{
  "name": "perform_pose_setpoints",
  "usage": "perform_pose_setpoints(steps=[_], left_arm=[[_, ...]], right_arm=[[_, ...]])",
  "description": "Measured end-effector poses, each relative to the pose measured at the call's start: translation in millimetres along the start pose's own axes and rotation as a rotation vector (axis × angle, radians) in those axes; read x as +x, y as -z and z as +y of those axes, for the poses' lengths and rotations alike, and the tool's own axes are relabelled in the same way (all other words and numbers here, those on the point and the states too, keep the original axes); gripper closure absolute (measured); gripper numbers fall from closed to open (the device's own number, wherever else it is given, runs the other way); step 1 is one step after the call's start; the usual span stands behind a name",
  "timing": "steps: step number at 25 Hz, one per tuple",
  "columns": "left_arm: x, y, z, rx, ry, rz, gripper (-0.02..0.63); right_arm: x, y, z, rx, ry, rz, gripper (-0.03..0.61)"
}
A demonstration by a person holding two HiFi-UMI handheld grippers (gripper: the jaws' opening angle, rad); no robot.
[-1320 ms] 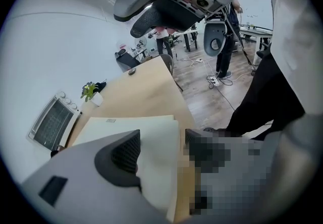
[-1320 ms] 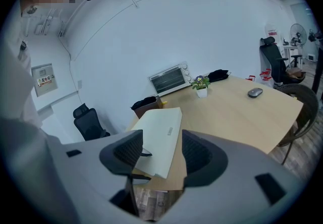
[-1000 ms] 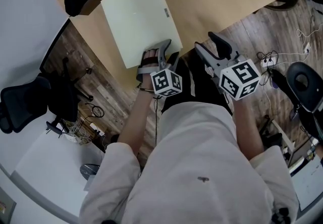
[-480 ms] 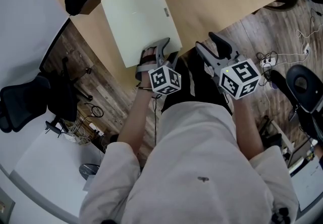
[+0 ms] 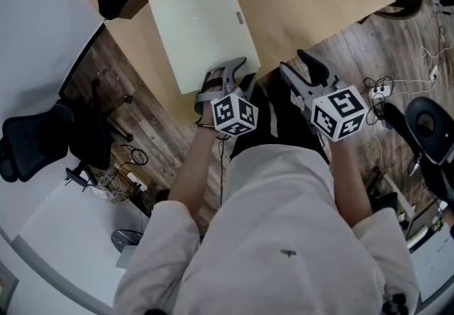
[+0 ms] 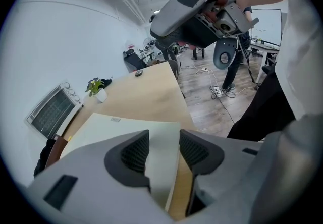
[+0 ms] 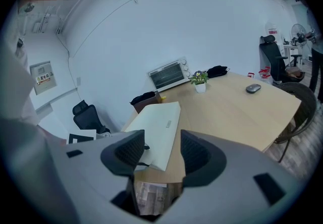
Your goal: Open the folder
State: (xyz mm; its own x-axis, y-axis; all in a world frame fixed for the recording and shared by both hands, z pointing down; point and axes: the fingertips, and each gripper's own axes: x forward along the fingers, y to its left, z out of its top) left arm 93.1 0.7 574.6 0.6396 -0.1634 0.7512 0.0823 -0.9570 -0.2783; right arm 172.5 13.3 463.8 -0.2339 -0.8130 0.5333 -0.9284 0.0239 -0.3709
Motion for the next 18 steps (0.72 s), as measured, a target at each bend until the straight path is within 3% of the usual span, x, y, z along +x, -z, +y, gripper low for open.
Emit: perform_pose_setpoints(steps=[12, 18], left_arm=[[-8.3, -7.6, -1.2, -0.063, 0.015, -0.047, 0.501], [-15.7, -13.3, 1.9, -0.142, 0.031, -0.081, 0.527]], right_arm=[[4.1, 5.6, 4.6, -0.007, -0.011, 0.013, 0.368], [10.0, 8.3, 7.2, -0.017, -0.022, 0.028, 0.368]])
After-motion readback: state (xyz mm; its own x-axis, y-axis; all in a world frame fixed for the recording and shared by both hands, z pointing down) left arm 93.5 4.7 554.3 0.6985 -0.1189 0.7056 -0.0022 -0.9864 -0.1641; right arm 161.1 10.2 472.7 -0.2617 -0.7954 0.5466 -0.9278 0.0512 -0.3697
